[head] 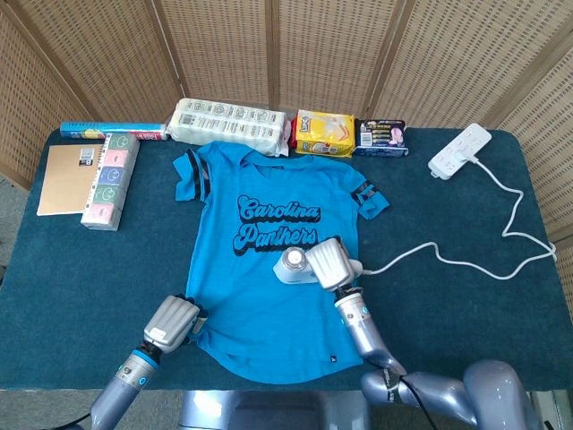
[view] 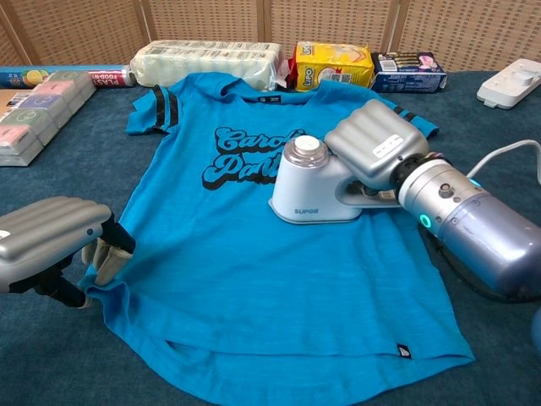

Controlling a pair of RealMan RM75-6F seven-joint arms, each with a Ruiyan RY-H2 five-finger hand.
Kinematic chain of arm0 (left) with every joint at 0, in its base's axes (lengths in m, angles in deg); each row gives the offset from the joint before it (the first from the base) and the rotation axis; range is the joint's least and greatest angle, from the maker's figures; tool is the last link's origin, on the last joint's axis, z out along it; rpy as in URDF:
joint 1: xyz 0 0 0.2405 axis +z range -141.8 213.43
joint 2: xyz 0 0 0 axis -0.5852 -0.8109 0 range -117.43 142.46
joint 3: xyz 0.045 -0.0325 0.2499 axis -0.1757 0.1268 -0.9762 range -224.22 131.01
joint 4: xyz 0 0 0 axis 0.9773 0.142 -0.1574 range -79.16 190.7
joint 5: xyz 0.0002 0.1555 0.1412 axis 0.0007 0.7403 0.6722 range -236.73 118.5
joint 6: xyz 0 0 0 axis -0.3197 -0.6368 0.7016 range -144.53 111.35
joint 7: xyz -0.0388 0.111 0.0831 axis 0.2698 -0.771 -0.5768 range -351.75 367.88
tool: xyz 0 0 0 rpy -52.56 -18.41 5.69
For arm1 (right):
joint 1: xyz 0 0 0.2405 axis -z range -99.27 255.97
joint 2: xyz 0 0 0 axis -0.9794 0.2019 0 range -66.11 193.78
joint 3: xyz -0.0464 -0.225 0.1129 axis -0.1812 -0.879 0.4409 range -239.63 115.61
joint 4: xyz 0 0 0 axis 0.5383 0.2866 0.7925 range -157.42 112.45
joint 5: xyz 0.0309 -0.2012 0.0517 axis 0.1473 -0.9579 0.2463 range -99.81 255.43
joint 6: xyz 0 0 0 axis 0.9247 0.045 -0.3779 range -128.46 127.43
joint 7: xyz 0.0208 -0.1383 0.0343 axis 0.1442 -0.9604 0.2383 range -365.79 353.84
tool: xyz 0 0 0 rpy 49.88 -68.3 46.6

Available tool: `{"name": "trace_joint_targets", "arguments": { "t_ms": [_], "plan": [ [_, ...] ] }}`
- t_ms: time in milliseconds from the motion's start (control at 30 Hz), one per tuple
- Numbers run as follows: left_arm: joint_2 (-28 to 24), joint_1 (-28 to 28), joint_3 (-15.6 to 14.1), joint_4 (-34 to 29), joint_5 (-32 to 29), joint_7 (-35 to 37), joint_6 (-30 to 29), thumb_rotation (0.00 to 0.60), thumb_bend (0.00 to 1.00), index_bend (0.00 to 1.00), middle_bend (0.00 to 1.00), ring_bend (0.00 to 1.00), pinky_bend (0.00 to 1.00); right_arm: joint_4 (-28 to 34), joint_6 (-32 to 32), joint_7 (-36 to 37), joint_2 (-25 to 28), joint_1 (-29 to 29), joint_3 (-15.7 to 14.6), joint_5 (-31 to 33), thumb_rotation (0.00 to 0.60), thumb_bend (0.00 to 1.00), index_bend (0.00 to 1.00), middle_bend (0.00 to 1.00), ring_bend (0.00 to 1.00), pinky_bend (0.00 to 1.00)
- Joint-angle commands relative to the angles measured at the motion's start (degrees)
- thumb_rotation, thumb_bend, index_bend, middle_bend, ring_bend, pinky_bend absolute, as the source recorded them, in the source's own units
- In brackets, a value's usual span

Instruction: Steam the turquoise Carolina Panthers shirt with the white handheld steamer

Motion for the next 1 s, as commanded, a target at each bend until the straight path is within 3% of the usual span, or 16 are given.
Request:
{"name": "trace_joint_targets", "arguments": {
  "t_ms": [33,1000],
  "plan": [
    [0.05,-0.02,0.04,0.05,0.05,0.00,0.01,0.600,0.33,0.76,0.69,0.56,0.50,0.24,-0.12,-0.23,0.45,0.20,0.05,-0.03,0.600,0.37,0.72,0.71,0.79,0.76],
    [-0.24,0.48,-0.07,1.18,0.66,1.94,-0.43,0.600,0.33,0.76,0.69,0.56,0.50,1.95,2.58,-4.18,-2.48,-3.20,0.58,-1.99,0.600,0.37,0.72,0.71,0.79,0.76]
  ]
}}
